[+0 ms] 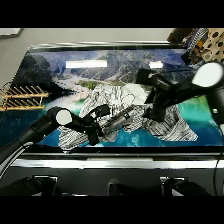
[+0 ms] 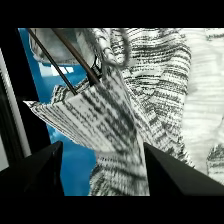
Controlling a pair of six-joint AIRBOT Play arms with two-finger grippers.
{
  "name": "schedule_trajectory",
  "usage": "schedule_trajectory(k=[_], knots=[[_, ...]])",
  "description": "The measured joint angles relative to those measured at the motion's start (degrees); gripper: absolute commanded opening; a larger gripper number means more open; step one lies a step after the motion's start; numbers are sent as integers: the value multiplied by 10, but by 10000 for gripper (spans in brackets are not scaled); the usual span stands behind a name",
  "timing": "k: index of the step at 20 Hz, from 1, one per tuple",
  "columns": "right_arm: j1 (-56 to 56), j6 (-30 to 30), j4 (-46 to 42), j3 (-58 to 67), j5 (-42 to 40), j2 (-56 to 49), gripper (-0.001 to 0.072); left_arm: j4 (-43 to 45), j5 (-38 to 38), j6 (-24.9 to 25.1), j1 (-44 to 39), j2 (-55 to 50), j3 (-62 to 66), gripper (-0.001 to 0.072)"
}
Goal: Fold the clothes and pants, and hang the long-sleeved shirts on hangers.
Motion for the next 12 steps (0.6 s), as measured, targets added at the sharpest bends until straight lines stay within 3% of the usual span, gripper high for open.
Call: schedule_trajectory(k=[2,3,4,6,9,10,11,12], knots=[[14,-18,-16,0,-16,-18,521,0,0,0,0,0,0,18],[19,-25,-21,0,-23,-26,452,0,0,0,0,0,0,18],[22,-29,-24,0,-27,-33,273,0,0,0,0,0,0,18],[26,-40,-24,0,-30,-44,33,1,0,0,0,0,0,18],[28,-44,-18,0,-12,-52,25,6,-3,-1,0,0,0,26],[28,-43,-16,0,-6,-53,24,5,-4,-4,0,0,0,94],[29,-41,-14,0,2,-54,23,5,-5,-10,0,0,0,268],[29,-37,-6,0,9,-55,22,-6,9,-20,2,0,1,488]])
